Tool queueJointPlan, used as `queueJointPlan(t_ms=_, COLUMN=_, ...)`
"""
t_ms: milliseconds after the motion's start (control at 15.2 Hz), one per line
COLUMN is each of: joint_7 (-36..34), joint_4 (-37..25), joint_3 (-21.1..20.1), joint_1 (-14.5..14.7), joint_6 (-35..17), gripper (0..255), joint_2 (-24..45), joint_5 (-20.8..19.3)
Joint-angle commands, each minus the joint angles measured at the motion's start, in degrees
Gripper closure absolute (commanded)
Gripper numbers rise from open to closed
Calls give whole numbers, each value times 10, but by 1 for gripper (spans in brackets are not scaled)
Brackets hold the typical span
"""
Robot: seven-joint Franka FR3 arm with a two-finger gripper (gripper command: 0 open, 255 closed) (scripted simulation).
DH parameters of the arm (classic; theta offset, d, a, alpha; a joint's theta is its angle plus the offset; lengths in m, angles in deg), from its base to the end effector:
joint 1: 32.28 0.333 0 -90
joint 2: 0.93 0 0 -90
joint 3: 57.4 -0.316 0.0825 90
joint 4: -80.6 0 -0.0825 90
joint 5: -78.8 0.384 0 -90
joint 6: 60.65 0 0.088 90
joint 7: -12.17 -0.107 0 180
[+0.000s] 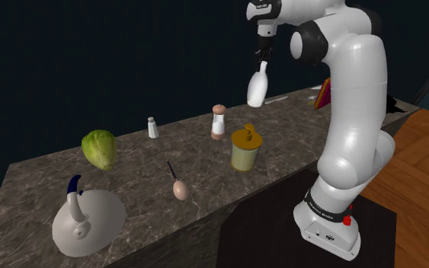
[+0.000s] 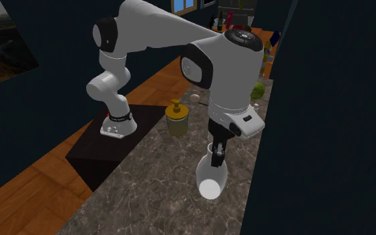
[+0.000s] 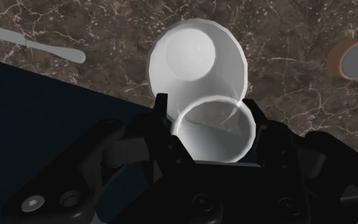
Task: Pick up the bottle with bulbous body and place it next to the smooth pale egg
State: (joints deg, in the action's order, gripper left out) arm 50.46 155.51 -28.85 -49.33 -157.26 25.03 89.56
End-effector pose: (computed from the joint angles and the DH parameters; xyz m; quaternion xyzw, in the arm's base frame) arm 0.5320 -0.4229 0.5037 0.9983 -0.0553 -0.0166 0.0019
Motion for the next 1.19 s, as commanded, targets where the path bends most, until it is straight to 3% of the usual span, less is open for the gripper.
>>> queueJointPlan(t_ms=0, joint_7=0, joint_4=-22, joint_3=0, joint_1=-4, joint_6=19, gripper=255, joint_2=3, joint_5=1)
queueJointPlan(t_ms=396, joint_7=0, joint_4=-84, joint_3=0, joint_1=-15, joint_6=70, gripper=255, joint_2=13, joint_5=5)
queueJointPlan(t_ms=726, joint_7=-55, joint_4=34, joint_3=0, joint_1=57, joint_6=51, gripper=255, joint_2=-93, joint_5=-42)
queueJointPlan(t_ms=1122, joint_7=-135, joint_4=126, joint_3=-21, joint_1=123, joint_6=54, gripper=255, joint_2=-200, joint_5=-92)
